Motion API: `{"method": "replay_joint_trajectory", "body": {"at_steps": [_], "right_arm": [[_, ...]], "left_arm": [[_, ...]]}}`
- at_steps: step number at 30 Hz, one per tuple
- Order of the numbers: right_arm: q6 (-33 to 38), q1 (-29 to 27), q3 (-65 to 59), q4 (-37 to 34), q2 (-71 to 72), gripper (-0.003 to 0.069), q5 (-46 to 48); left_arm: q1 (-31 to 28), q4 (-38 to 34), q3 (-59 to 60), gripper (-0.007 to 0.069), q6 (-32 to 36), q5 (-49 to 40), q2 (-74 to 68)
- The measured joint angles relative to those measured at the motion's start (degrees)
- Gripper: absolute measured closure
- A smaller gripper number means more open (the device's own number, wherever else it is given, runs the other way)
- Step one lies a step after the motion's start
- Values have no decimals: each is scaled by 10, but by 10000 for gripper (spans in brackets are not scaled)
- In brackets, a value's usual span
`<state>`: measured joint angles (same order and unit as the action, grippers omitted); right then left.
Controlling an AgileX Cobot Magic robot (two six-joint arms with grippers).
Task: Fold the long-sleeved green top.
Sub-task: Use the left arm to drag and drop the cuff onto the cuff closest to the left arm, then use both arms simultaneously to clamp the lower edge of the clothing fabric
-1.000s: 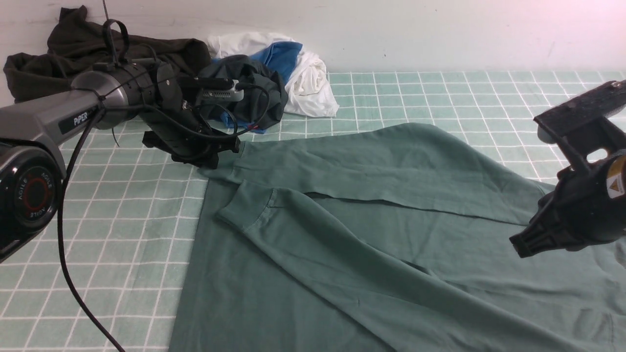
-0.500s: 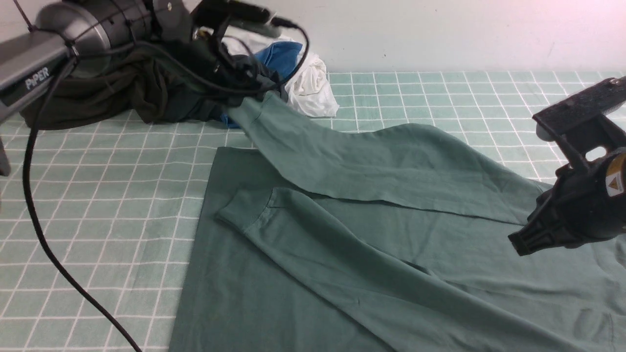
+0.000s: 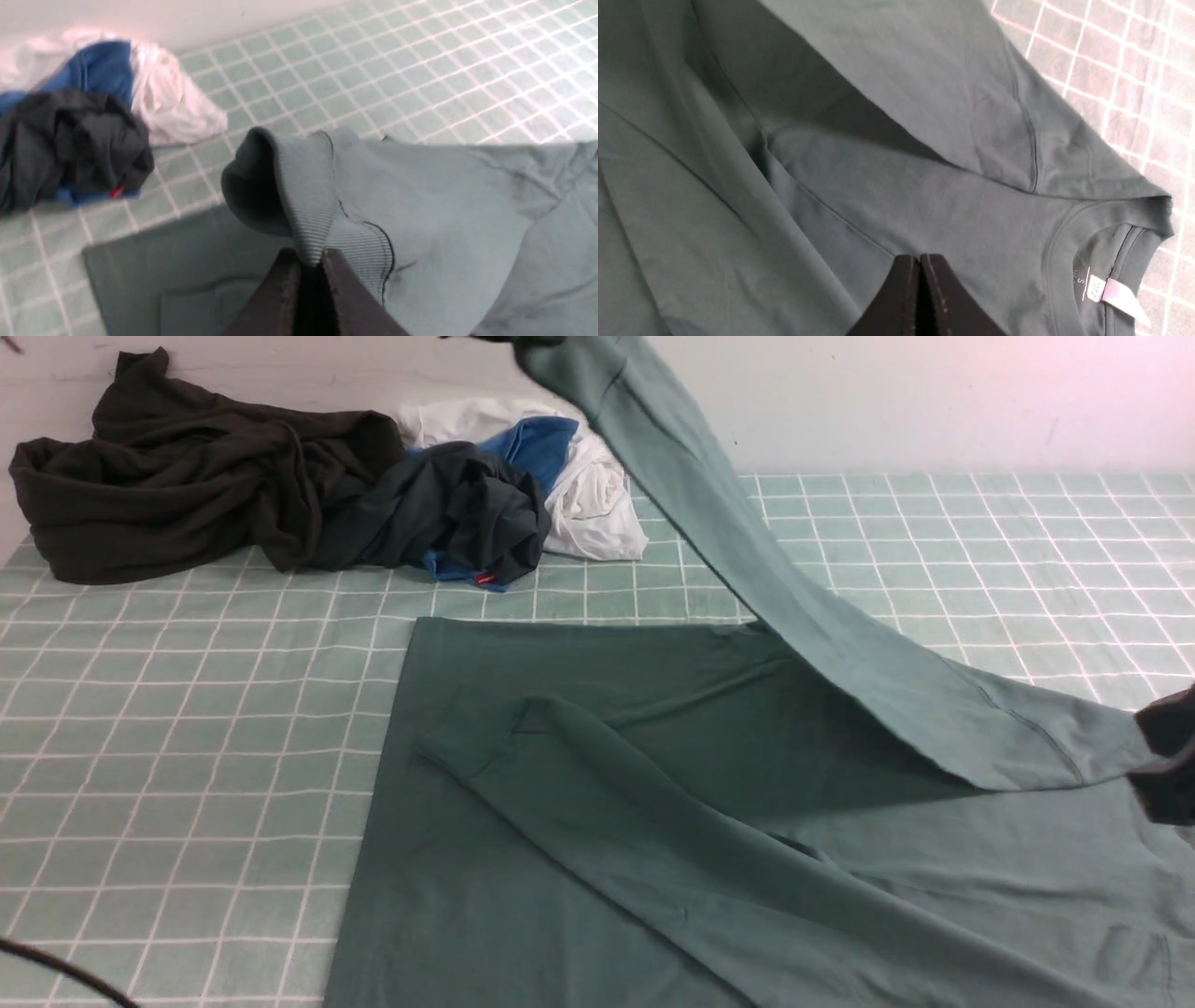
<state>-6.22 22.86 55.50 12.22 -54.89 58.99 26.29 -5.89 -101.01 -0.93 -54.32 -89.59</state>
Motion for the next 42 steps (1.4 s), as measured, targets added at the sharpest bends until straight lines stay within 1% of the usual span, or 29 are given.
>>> {"method": "replay_joint_trajectory", "body": {"at_steps": [1,2,4,8,9,10,12,13,15,17,19,20,22,23,24,26,28,29,32,35,40,42], "right_arm": [[0,0,0,-3,13,673,2],[0,0,0,-3,13,673,2],[0,0,-2,-4,43,673,4],[0,8,-23,-7,73,673,3],[0,10,-27,-9,76,673,3],[0,12,-30,-9,76,673,4],[2,17,-39,-12,77,673,16],[3,17,-40,-12,76,673,17],[12,17,-43,-14,73,673,41],[15,17,-43,-18,73,673,60],[23,17,-41,-33,73,673,89],[25,17,-41,-33,73,673,93],[52,17,-41,-67,76,673,124],[57,17,-41,-70,76,673,125],[74,17,-41,-91,76,673,128],[91,17,-41,-113,77,673,129],[105,17,-41,-133,77,673,129],[106,17,-41,-136,77,673,129],[113,17,-41,-152,78,673,129],[115,17,-41,-153,78,673,129],[118,17,-40,-153,78,673,129],[118,17,-40,-153,78,673,129]], "left_arm": [[-1,11,33,606,-14,-11,13],[-1,13,41,606,-17,-13,16],[-1,34,147,605,-48,-21,41],[-1,45,341,576,-80,19,51],[-1,45,378,558,-83,33,51],[-1,45,385,554,-83,38,51],[-1,45,447,474,-84,67,51],[-1,45,454,466,-84,68,51],[-1,55,477,354,-82,79,51],[-1,68,477,275,-68,77,54],[-1,74,470,200,-34,55,71],[-1,74,469,194,-30,55,73],[8,75,464,132,36,-8,110],[8,75,464,132,41,-14,112],[24,69,471,118,85,-61,131],[41,55,491,112,129,-102,140],[71,32,536,111,170,-104,141],[77,29,540,111,173,-103,141],[135,1,621,111,224,-40,126],[180,3,664,111,247,20,105],[207,18,683,111,254,90,60],[208,26,680,116,252,91,51]]}}
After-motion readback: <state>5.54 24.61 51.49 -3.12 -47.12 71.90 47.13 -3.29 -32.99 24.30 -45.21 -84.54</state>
